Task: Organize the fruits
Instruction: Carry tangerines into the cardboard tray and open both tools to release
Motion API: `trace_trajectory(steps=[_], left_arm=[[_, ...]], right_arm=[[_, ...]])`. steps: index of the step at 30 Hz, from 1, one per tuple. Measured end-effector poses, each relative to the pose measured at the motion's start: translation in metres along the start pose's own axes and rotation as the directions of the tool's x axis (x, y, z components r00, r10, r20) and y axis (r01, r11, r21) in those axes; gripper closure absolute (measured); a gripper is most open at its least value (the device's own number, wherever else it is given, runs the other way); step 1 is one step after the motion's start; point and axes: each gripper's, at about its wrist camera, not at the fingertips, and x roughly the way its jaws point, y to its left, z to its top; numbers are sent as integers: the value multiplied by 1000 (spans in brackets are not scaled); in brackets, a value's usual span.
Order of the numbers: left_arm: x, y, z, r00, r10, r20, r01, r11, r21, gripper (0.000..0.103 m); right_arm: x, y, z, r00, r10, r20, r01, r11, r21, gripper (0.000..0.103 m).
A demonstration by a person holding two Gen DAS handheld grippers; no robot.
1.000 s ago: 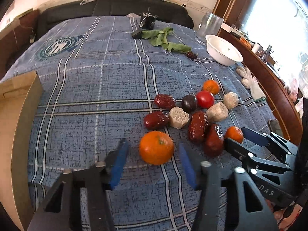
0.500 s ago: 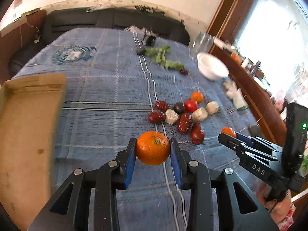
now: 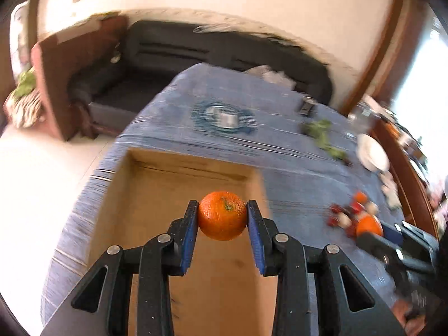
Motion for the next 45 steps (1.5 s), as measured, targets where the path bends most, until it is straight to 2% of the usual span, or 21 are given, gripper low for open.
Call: trace_trajectory(steps=[4, 8, 12, 16, 24, 27, 29, 31, 35, 37, 41, 45], left_arm=[[44, 37, 18, 997, 42, -69, -47, 997, -66, 70], [82, 59, 18, 989, 18, -144, -38, 990, -138, 70], [103, 71, 16, 984, 5, -180, -38, 983, -178, 70], [107, 70, 16, 984, 15, -178, -46, 985, -169, 70], [102, 67, 18, 986, 26, -163, -54, 985, -167, 62], [81, 68, 20, 992, 36, -125, -59, 982, -181, 62], [65, 68, 21, 995, 38, -97, -57, 979, -198, 57], [42, 64, 20, 998, 31, -55, -42, 977, -209, 55], [1, 44, 11, 1000, 1, 21, 3, 981, -196, 40], [-15, 28, 4, 998, -35, 43, 42, 982, -182, 39], [-31, -7, -13, 994, -98, 52, 105, 986, -133, 37], [-32, -51, -30, 988, -152, 34, 154, 986, -62, 35]], right_arm=[[62, 28, 18, 999, -1, -51, -2, 999, -46, 68], [124, 38, 22, 989, -24, -146, 13, 997, -74, 68], [163, 30, 25, 978, -35, -204, 21, 997, -70, 68], [176, 30, 26, 974, -42, -223, 26, 997, -74, 68], [188, 38, 24, 974, -64, -218, 40, 993, -111, 66], [174, 38, 28, 982, -56, -182, 38, 994, -104, 54], [161, 37, 32, 987, -55, -153, 41, 994, -97, 45], [144, 34, 35, 991, -42, -126, 32, 996, -81, 44], [94, 17, 30, 998, -16, -61, 15, 1000, -27, 40], [69, 5, 22, 999, -16, -30, 16, 1000, 5, 36], [20, -28, -2, 999, -39, 12, 38, 997, 74, 33], [-27, -71, -30, 993, -110, 41, 102, 982, 160, 30]])
